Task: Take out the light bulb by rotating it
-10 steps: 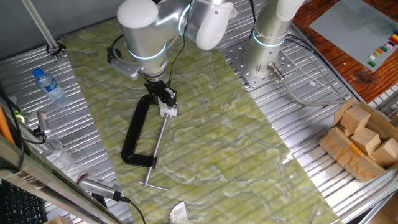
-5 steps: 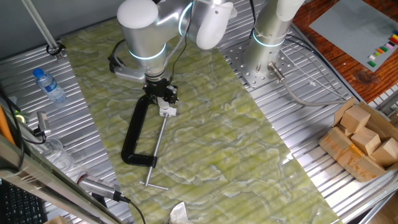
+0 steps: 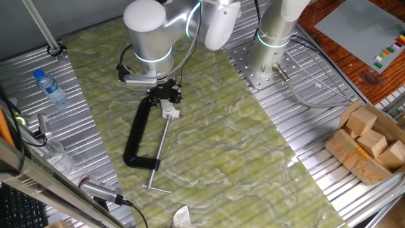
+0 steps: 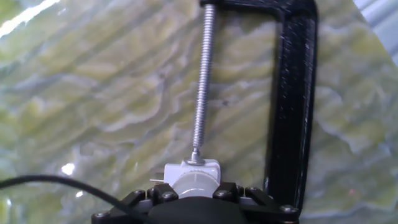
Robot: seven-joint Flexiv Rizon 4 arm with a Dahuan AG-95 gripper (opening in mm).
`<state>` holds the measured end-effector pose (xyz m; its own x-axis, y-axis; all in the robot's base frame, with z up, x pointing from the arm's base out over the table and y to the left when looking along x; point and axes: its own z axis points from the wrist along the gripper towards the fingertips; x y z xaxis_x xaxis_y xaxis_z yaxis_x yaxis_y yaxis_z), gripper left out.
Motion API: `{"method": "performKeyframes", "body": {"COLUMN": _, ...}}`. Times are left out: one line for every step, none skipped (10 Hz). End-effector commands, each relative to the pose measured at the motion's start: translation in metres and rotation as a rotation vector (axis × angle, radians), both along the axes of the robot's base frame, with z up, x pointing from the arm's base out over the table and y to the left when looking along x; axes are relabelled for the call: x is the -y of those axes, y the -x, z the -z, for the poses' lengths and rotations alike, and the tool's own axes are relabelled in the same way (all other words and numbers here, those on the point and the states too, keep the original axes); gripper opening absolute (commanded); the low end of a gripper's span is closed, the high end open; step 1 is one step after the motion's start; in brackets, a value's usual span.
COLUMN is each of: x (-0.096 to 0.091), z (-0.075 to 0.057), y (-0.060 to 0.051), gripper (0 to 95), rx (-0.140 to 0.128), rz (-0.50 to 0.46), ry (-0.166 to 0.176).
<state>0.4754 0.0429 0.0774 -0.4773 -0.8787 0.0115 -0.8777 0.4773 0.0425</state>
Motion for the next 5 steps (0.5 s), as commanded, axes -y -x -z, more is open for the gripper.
{"method": "performKeyframes", "body": {"x": -0.0007, "z": -0.0002, "y": -0.0001, "gripper": 0.0, "rx": 0.010, "rz": -0.099, "ry": -0.004}}
{"method": "performKeyframes", "body": {"x": -0.0007, "z": -0.0007, "y": 0.0000, "gripper": 0.0, "rx": 0.010, "rz": -0.116, "ry": -0.004}}
{"method": "performKeyframes", "body": {"x": -0.0007, "z": -0.0006, "y": 0.0003, "gripper": 0.0, "rx": 0.010, "rz": -0.133, "ry": -0.004}}
{"method": "performKeyframes", "body": {"x": -0.0007, "z": -0.0006, "y": 0.0003, "gripper": 0.0, "rx": 0.010, "rz": -0.147, "ry": -0.004}}
{"method": "performKeyframes", "body": {"x": -0.0006, "z": -0.0006, "y": 0.0005, "gripper": 0.0, "rx": 0.010, "rz": -0.182, "ry": -0.006}}
